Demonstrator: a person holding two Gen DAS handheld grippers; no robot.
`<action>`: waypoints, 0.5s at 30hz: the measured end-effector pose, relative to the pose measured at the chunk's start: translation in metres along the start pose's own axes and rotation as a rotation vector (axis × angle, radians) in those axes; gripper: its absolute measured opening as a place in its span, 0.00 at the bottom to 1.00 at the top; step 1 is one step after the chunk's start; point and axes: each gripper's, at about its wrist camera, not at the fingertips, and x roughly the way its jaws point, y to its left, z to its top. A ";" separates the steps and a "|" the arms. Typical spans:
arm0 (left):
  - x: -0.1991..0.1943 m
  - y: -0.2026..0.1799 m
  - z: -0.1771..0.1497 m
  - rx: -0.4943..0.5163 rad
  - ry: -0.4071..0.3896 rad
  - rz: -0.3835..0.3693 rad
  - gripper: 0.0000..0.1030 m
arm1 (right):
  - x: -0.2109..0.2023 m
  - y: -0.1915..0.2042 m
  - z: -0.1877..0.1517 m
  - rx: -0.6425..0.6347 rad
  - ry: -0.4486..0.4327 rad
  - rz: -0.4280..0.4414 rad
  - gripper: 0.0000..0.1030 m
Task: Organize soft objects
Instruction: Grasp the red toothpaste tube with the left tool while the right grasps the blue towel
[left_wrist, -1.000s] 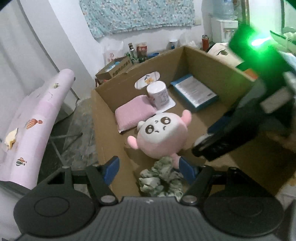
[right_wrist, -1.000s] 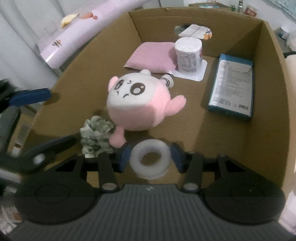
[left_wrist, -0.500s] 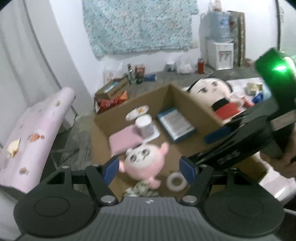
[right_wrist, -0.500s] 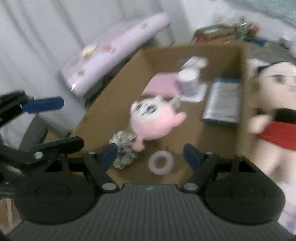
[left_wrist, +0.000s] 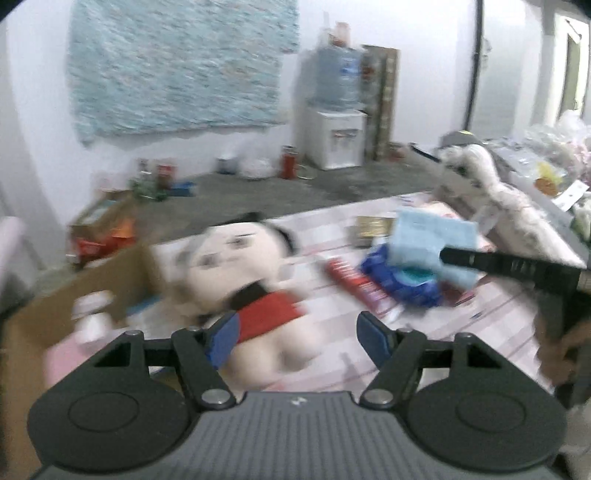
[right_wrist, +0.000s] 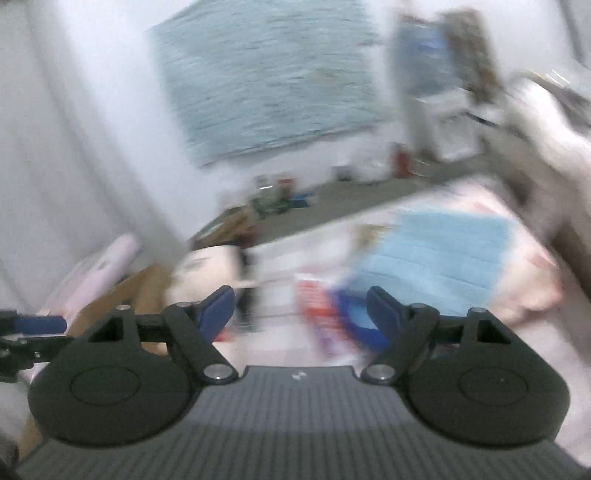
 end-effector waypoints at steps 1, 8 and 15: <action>0.018 -0.011 0.006 0.003 0.013 -0.027 0.70 | 0.002 -0.018 -0.001 0.034 -0.005 -0.022 0.77; 0.144 -0.061 0.029 -0.006 0.148 -0.061 0.62 | 0.026 -0.110 -0.010 0.237 0.072 -0.075 0.78; 0.210 -0.066 0.025 -0.074 0.180 0.021 0.61 | 0.055 -0.149 -0.040 0.468 0.130 0.043 0.55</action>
